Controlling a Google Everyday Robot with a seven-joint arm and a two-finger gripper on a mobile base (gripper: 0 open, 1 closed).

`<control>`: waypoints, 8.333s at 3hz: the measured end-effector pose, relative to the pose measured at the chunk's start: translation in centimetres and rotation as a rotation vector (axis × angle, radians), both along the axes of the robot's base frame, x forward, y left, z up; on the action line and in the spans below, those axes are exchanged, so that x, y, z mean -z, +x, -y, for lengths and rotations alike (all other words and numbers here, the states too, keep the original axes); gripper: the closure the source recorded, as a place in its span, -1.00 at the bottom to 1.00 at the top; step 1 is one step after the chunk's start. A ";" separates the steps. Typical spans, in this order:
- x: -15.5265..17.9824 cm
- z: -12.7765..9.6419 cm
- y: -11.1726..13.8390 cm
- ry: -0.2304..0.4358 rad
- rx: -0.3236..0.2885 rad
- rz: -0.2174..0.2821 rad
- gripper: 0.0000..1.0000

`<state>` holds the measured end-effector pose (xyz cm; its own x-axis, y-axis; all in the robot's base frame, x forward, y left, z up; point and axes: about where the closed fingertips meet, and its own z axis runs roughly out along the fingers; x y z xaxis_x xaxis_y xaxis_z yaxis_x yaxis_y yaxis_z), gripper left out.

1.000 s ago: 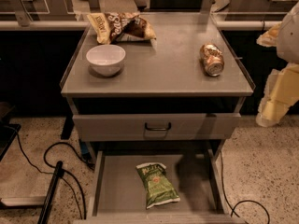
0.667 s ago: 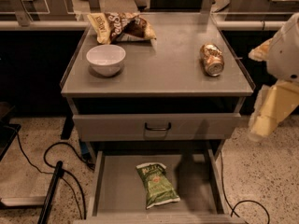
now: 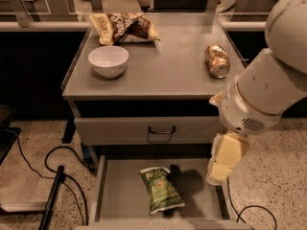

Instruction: Pick green jalapeno chip bag from middle drawer and place on counter

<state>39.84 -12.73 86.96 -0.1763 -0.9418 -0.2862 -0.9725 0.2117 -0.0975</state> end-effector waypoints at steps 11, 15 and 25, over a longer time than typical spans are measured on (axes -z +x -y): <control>33.3 -4.0 1.6 0.142 0.421 -0.321 -1.00; 42.0 -7.3 5.5 0.195 0.513 -0.355 -1.00; 49.7 -8.1 7.5 0.125 0.520 -0.392 0.28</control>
Offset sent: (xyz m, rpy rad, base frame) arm 0.0001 0.0190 -0.1391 0.0962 0.1584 -0.2095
